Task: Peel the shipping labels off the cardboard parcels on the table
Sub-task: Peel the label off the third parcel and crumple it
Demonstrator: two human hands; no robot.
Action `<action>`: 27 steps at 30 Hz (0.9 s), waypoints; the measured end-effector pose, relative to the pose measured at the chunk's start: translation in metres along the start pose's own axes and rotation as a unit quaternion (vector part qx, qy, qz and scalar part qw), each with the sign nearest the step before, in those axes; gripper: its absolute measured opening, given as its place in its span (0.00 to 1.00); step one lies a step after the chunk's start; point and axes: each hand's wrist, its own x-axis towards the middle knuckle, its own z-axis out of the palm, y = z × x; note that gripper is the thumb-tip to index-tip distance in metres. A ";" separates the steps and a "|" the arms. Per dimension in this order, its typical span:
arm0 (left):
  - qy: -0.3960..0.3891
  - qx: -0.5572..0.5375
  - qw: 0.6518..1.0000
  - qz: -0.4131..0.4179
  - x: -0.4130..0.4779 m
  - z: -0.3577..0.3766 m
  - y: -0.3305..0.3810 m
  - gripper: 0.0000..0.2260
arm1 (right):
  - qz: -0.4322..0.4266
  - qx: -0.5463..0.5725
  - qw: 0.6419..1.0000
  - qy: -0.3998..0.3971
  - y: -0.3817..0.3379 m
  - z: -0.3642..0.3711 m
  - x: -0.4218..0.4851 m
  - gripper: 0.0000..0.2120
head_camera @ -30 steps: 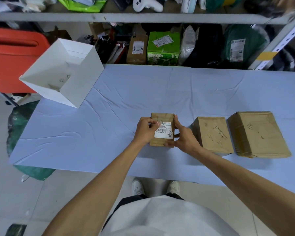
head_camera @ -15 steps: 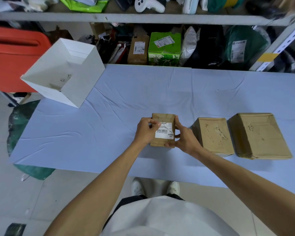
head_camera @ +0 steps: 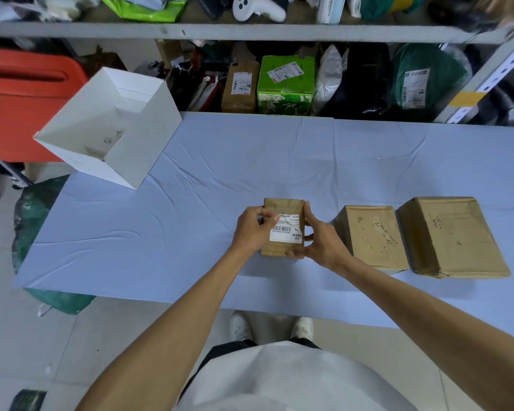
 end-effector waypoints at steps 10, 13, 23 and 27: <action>-0.001 -0.013 0.998 0.063 -0.001 0.000 -0.002 0.05 | -0.004 -0.007 1.000 -0.004 0.000 -0.001 0.001 0.57; 0.011 -0.007 0.997 0.081 -0.001 0.001 -0.005 0.04 | -0.002 -0.004 1.000 -0.006 0.000 0.000 0.001 0.57; -0.015 -0.017 0.997 0.069 0.002 0.000 -0.006 0.03 | 0.001 -0.016 1.000 -0.003 -0.001 -0.001 0.002 0.57; -0.026 -0.005 0.998 0.064 0.004 -0.002 -0.007 0.02 | -0.001 -0.029 1.000 -0.009 -0.001 -0.001 0.001 0.59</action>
